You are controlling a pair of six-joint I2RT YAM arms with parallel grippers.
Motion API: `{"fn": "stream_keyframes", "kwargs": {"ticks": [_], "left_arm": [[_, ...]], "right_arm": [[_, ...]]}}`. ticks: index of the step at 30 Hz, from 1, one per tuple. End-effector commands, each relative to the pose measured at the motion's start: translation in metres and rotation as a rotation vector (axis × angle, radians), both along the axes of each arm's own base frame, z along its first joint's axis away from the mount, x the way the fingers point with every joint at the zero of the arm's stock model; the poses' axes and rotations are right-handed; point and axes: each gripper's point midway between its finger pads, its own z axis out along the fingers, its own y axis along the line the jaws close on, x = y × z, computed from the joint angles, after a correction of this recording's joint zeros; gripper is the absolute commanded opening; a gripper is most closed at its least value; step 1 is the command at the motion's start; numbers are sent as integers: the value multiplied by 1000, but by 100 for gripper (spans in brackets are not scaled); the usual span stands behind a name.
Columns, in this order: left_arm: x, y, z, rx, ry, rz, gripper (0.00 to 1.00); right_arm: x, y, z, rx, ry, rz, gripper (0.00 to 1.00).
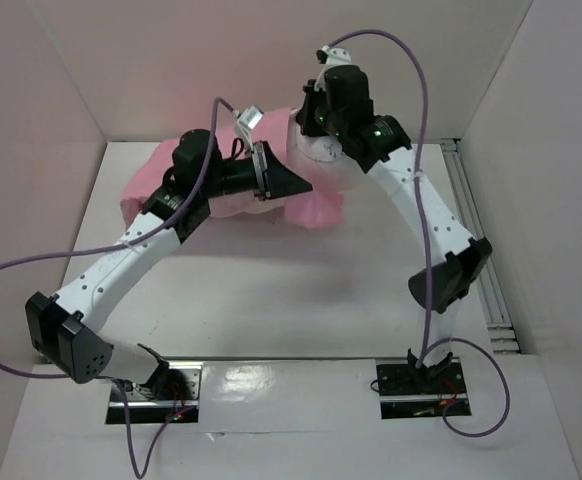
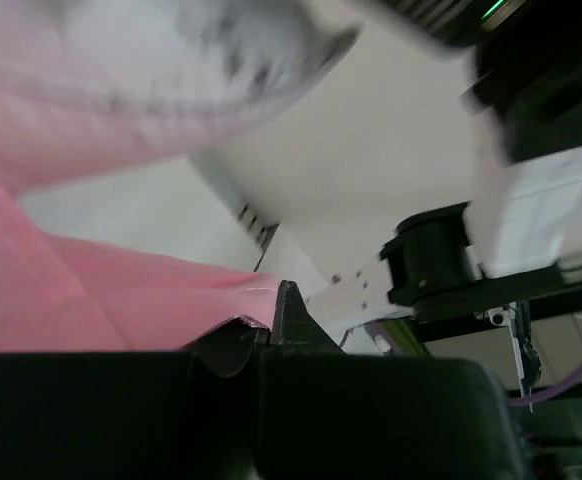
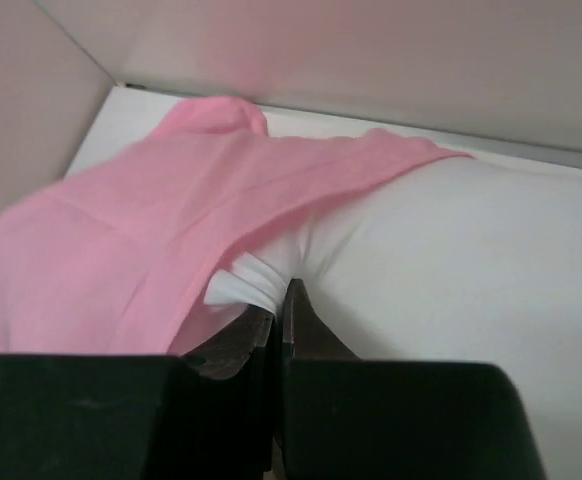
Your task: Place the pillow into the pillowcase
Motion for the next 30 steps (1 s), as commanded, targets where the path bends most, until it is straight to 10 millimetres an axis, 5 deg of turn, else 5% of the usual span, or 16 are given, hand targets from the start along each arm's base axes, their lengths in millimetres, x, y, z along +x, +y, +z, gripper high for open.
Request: {"fn": "stream_keyframes", "kwargs": {"ticks": [1,2,4,5,6,7,8,10,13,19,21,22,25,26,29,30], "left_arm": [[-19,-6,73,-106,-238,-143,0],[-19,-6,64,-109,-215,-143,0],[-29,-2,65,-166,-212,-143,0],[-33,-5,34,-151,-141,-154,0],[-41,-9,25,-164,-90,-166,0],[-54,-9,22,-180,-79,-183,0],[-62,-11,3,-183,-51,-200,0],[-89,-19,-9,-198,11,-254,0],[-125,-23,-32,-192,68,-291,0],[-143,-8,-85,-39,180,-219,0],[-134,-2,-85,27,167,-148,16],[-136,9,-103,132,181,-122,44],[-121,27,-86,226,80,-10,87],[-120,33,-81,250,57,12,97],[-111,53,-67,351,-6,80,91],[-102,60,-61,385,-14,126,71]], "right_arm": [[-43,-11,123,222,-274,1,0],[-41,-2,69,160,-181,5,0],[-67,11,25,149,-90,47,0],[-75,21,-2,155,-50,82,0],[-92,28,-80,118,111,93,0],[-107,32,-105,127,171,121,0],[-121,34,-156,112,257,128,0],[-139,44,-178,162,315,149,0],[-137,44,-193,155,334,133,0],[-116,70,-162,183,275,171,0],[-118,76,-161,177,282,180,0],[-121,73,-159,167,281,184,0],[-137,65,-163,122,308,179,21],[-141,57,-149,127,289,167,46],[-156,20,-149,53,302,83,73],[-161,4,-153,14,311,39,80]]}}
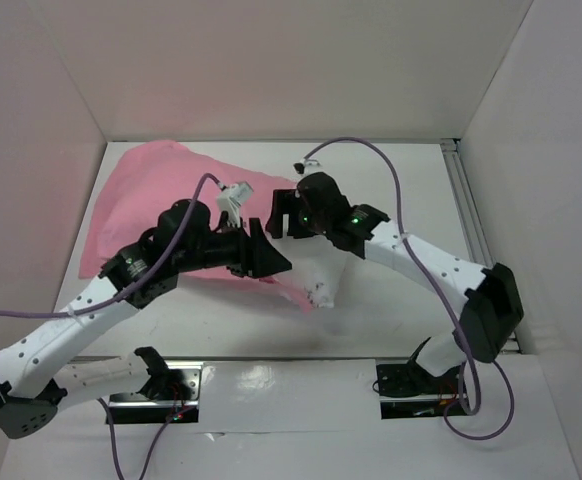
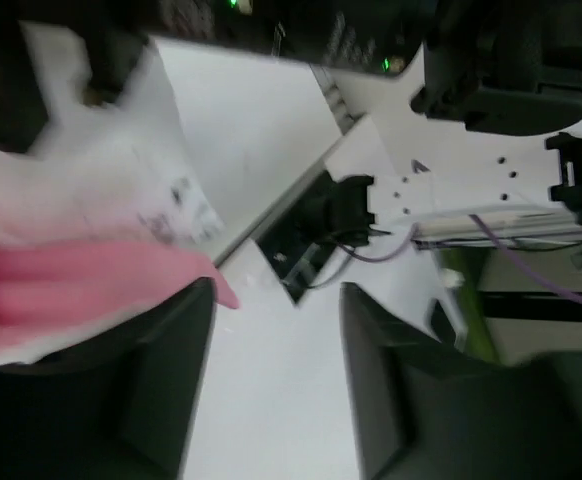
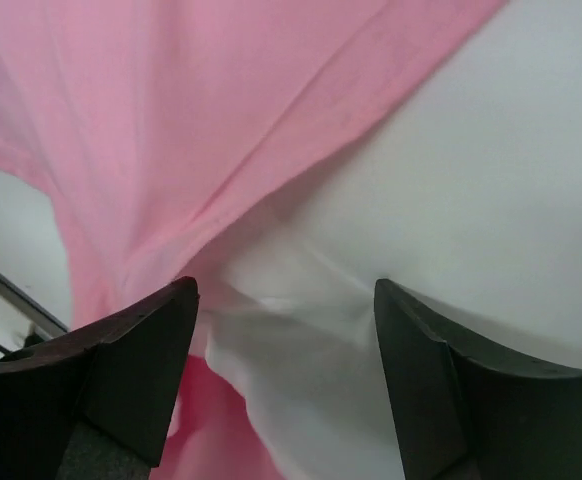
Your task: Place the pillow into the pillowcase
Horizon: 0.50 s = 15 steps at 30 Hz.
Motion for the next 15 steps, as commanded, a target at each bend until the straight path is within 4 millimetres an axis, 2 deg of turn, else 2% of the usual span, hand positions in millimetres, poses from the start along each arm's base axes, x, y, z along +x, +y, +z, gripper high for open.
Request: {"fn": "stream_keyframes", "kwargs": {"ticks": [1,2,3,4,5,6,7,9,10,11,12,13,14,15], "left_arm": [[14,32,8,171,-119,87,60],[19,34,9,194,-143,90,53],[23,34,9,213,-150,102,47],[36,35,6,252,-140,144,42],[43,33,5,277,-162,143,42],[50,33,1,309,-149,159,45],[69,31,-3,361,-147,213,65],[87,35,-17,468,-128,268,77],[106,44,-8,516,-161,363,81],[116,43,-32,631,-122,375,85],[125,47,-39,690,-119,408,85],[134,46,-27,720,-146,447,87],[146,56,-30,796,-165,528,87],[149,58,-54,917,-128,532,87]], "right_arm": [[-19,-55,14,-100,-18,-117,81],[-25,-67,26,-92,-42,-136,82],[-28,-78,28,-111,-52,-164,83],[-35,-89,22,-132,-33,-182,85],[-38,-95,27,-125,-33,-208,86],[-43,-105,32,-125,-44,-236,86],[-47,-118,23,-154,-20,-264,86],[-48,-132,24,-140,-16,-313,87],[-46,-147,14,-149,15,-358,87],[-45,-154,11,-139,29,-370,87],[-42,-158,8,-126,44,-377,89],[-40,-154,7,-87,66,-355,89],[-34,-167,4,-69,77,-384,91],[-31,-170,1,-51,87,-378,92]]}}
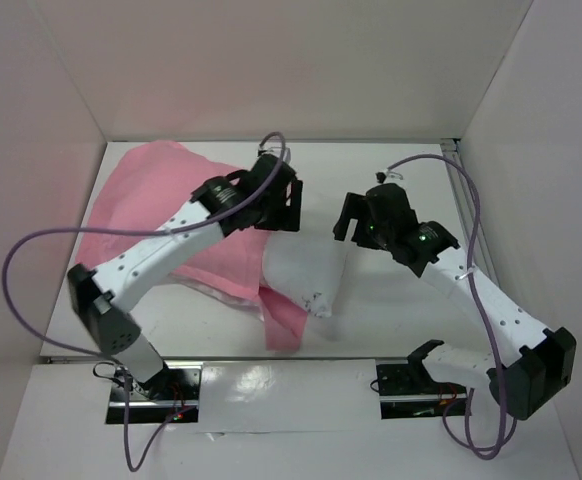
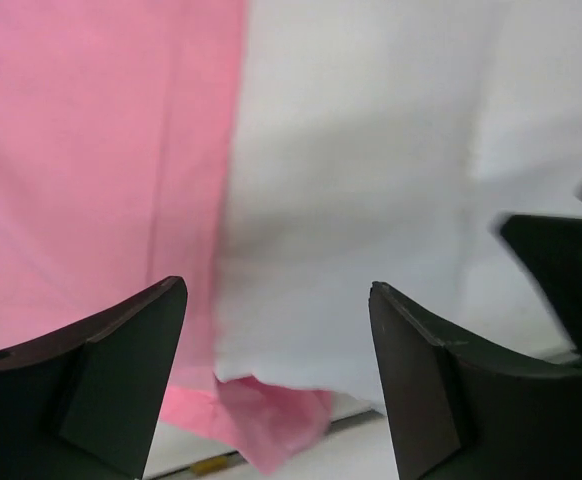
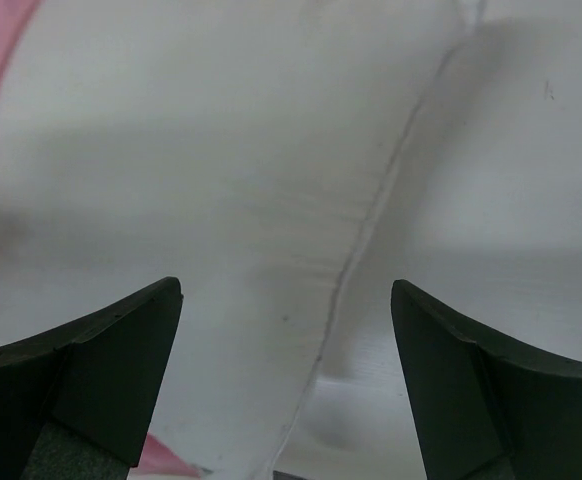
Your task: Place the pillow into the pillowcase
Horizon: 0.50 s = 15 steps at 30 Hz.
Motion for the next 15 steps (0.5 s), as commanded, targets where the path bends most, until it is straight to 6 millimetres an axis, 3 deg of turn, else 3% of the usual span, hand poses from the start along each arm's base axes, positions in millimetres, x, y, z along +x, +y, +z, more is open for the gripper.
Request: {"fn": "stream_keyframes", "kwargs": {"ticks": [1,5,8,10,13,14,15], "left_arm": [[24,43,-4,309,-53,207,87],[43,54,-15,489,-80,290,87],[48,57,-30,593,-80,292,84],[49,61,-36,646,-71,295,82],[50,63,-39,692,-63,295,66],[51,62,-36,683,-68,298,60],[51,63,-34,683,-68,298,52]], "right_arm": [[2,-7,-11,94,56,13,92],[7,-15,-29,194,98,53,95],[6,-8,-27,312,97,120,96],[3,-10,-36,392,131,128,97],[6,-8,-49,475,143,131,98],[9,-1,-42,515,103,171,98],[6,2,-52,535,124,175,98]]}}
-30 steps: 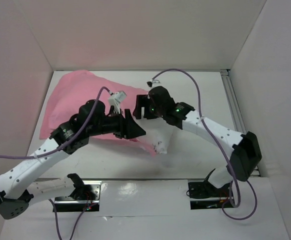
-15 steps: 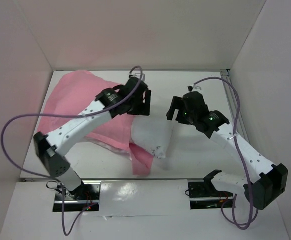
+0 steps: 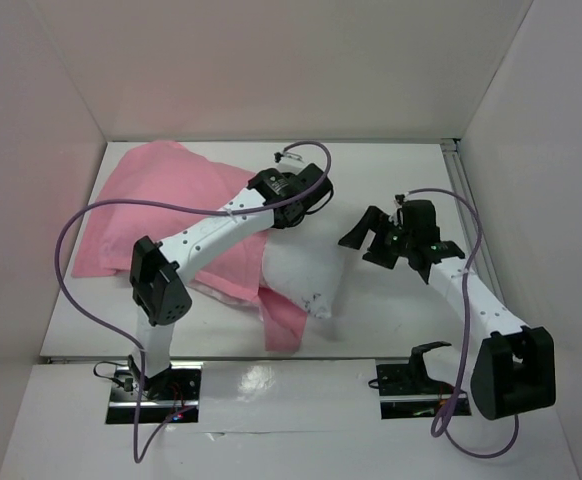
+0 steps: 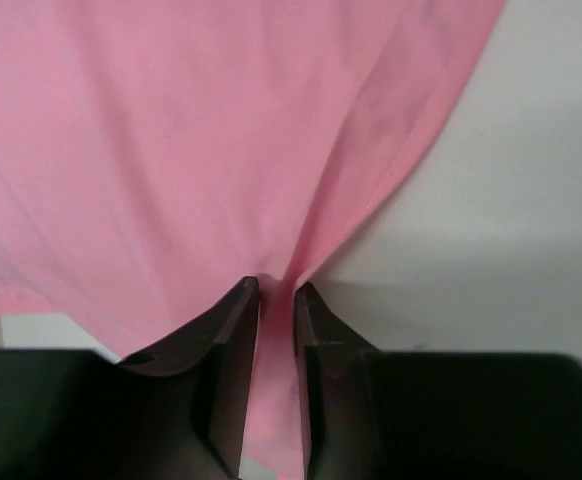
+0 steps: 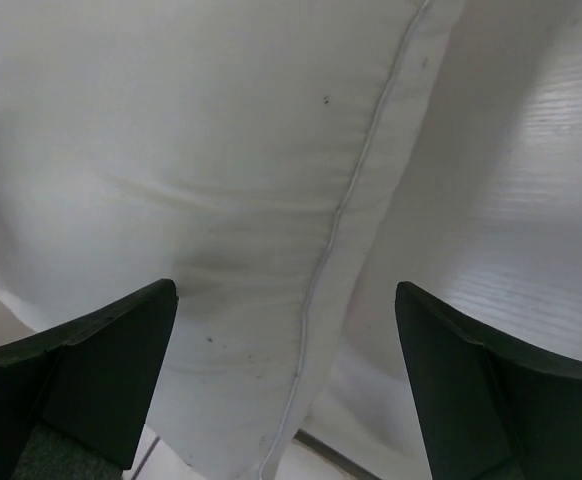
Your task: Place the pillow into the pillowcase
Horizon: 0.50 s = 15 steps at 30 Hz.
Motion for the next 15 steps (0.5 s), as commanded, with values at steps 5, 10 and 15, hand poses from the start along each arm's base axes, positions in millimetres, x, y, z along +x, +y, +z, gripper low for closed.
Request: {"fn": "stream_keyframes", "kwargs": {"ticks": [5,10,15], "left_arm": [[-2,3,44,-28,-48,-43,0],[-21,-45,58,-226,5,-246,0],[-37,-93,91,-459,38,-443,0]], "right_arm": [[14,51,13,213,-109,153,83],[22,111,17,274,-165,297,30],[14,155,112,349,-360,434,0]]}}
